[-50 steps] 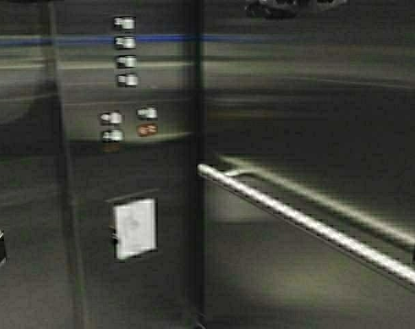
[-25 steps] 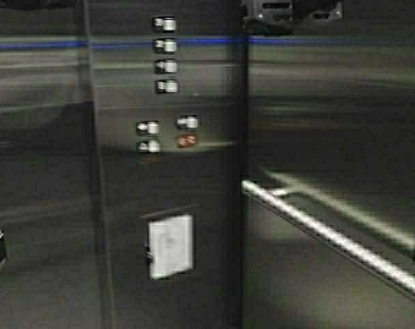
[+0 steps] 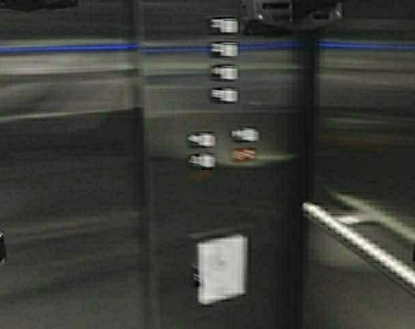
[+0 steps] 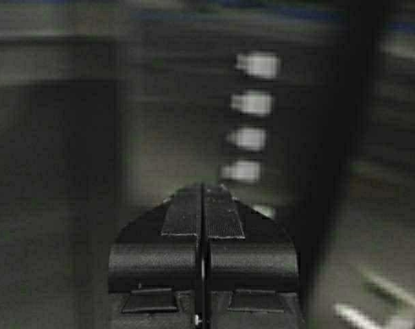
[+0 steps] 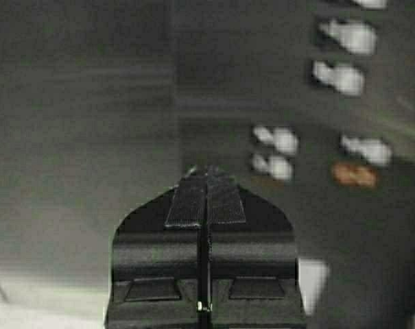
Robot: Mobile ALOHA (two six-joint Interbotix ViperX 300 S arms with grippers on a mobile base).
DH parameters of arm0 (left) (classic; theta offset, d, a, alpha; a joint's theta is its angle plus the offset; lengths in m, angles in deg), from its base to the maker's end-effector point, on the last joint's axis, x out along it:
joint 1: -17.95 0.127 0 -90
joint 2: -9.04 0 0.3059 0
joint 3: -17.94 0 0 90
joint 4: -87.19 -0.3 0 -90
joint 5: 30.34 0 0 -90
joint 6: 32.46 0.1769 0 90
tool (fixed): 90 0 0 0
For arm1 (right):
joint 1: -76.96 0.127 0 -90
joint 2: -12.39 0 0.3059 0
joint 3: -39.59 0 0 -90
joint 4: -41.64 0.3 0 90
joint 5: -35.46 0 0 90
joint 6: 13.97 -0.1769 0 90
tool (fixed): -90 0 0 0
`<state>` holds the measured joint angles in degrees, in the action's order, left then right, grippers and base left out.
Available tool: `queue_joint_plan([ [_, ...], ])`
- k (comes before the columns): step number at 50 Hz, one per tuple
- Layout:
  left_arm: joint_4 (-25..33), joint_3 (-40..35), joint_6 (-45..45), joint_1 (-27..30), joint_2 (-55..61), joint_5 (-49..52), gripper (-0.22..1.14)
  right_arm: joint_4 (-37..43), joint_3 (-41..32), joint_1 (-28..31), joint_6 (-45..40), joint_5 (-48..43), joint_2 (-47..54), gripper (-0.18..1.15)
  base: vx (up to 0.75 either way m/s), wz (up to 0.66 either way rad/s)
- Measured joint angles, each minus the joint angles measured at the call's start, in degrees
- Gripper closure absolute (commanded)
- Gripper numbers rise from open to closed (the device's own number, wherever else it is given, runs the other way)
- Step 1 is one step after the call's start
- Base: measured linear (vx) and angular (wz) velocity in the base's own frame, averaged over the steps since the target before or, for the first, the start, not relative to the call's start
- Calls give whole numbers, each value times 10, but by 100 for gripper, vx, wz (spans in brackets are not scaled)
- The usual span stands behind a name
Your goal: Navigate to elevator, push the call button, then enter the elevator
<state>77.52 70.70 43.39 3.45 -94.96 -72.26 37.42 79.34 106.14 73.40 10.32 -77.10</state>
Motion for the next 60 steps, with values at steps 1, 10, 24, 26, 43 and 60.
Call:
queue_joint_plan([
  [1,0,-1,0,0,1,1,89,2,1,-4,-1,0,2,91,24,28],
  [10,0,-1,3,0,6,0,89,15,2,-37,-1,-20,31,91,21,17],
  [24,0,-1,4,0,7,0,89,24,-13,-61,-1,-132,129,91,14,4],
  [26,0,-1,4,-1,8,0,89,25,-16,-69,-1,-155,150,91,11,0],
  [43,0,7,-9,-2,4,0,89,28,-31,-89,0,-303,252,91,10,-4],
  [60,0,10,-9,-4,4,0,89,27,-67,-91,43,-352,316,91,7,-3],
])
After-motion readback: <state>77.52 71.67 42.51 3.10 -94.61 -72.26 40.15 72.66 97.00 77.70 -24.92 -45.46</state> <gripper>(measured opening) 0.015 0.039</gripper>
